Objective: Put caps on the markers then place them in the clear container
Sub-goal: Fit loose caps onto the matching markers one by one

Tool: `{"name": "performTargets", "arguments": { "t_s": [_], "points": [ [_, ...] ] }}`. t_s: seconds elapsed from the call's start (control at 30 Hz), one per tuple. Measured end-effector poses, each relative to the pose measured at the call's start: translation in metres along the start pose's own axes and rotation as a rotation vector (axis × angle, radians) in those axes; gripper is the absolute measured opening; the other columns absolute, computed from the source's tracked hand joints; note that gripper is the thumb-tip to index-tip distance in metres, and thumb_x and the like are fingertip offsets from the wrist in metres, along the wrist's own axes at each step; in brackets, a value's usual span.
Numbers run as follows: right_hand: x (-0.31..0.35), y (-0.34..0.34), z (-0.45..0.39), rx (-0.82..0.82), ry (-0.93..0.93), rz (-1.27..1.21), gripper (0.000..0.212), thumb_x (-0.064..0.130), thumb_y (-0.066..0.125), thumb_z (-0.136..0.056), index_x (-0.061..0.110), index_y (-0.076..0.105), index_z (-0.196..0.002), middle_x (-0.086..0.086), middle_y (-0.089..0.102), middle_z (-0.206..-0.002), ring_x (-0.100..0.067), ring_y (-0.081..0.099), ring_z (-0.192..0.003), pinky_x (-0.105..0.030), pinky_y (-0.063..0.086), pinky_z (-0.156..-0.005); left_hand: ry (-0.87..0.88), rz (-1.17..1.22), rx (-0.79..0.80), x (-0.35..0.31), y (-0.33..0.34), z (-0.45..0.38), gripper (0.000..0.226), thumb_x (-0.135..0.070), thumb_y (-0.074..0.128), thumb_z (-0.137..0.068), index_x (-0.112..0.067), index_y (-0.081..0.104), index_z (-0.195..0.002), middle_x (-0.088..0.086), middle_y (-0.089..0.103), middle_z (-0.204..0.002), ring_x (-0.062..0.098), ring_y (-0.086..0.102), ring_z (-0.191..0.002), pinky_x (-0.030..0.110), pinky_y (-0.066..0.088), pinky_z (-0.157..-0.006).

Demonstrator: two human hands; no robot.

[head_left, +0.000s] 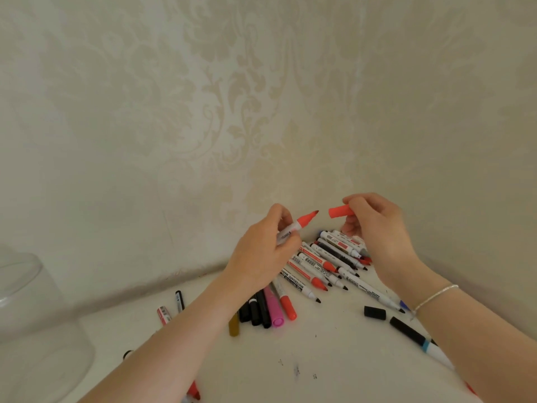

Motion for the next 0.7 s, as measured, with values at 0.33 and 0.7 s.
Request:
{"name": "performTargets", "arguments": {
  "t_s": [0.33, 0.7],
  "points": [
    [-0.011, 0.004, 0.001, 0.205, 0.297, -0.255, 0.016, 0.009, 0.057, -0.090, -0.002, 0.067, -0.097, -0.014, 0.073, -0.087, -0.023, 0.065, -0.084, -0.032, 0.056, -0.081, -0.114, 0.239, -0.068, -0.005, 0.003, -0.003, 0.013, -0.035, 0.058, -0.092, -0.023, 0.062, -0.090, -0.011, 0.051, -0.068, -0.001, 0.042, -0.055, 0.010, 0.034, -0.054],
    [-0.012, 0.023, 0.008, 0.203, 0.186, -0.188, 0.017, 0.007, 0.072, -0.079, 0.010, 0.072, -0.096, -0.006, 0.073, -0.097, -0.019, 0.067, -0.100, -0.028, 0.052, -0.091, -0.278, 0.605, -0.076, -0.005, 0.012, -0.007, 0.009, -0.016, 0.071, -0.084, -0.010, 0.072, -0.091, -0.016, 0.047, -0.045, -0.001, 0.041, -0.040, 0.010, 0.032, -0.043]
  ]
}}
Point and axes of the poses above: each hand's wrist, its own z-axis away from the middle knuckle, its own y-axis out of the palm, x = y × z, the point moved 3 cm from there along -z, towards the middle knuckle
